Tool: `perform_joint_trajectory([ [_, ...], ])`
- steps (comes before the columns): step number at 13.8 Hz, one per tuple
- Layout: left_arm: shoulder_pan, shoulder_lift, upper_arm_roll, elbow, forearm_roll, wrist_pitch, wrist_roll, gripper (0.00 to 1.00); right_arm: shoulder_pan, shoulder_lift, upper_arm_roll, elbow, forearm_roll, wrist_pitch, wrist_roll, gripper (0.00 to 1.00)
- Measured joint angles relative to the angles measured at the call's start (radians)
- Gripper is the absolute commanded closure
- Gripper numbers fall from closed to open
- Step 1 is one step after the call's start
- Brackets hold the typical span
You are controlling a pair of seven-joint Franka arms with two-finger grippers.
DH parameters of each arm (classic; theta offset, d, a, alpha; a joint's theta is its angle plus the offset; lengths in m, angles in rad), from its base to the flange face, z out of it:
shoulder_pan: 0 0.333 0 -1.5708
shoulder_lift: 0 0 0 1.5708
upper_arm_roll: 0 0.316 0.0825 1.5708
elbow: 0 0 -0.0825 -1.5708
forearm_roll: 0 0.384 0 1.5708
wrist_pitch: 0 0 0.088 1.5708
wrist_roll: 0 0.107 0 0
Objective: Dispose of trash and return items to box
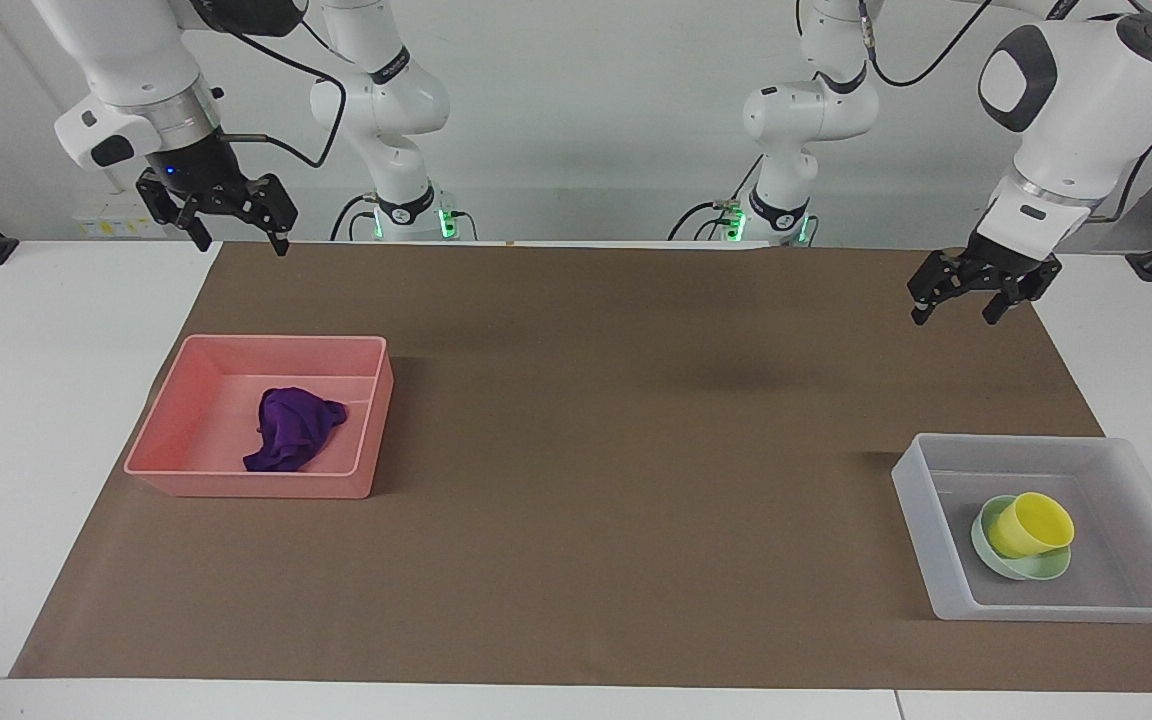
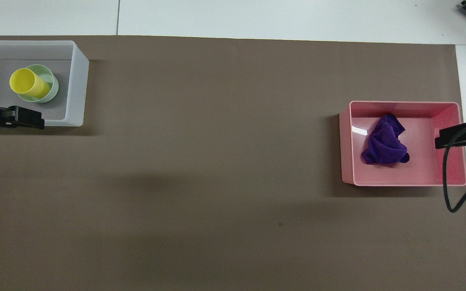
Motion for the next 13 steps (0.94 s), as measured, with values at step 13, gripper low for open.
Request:
perform_joint_trajectory([
  [13, 0.000, 0.000, 0.001, 0.000, 0.000, -0.001, -0.002, 0.00, 0.000, -0.015, 0.000, -0.039, 0.000, 0.000, -0.001, 0.00],
])
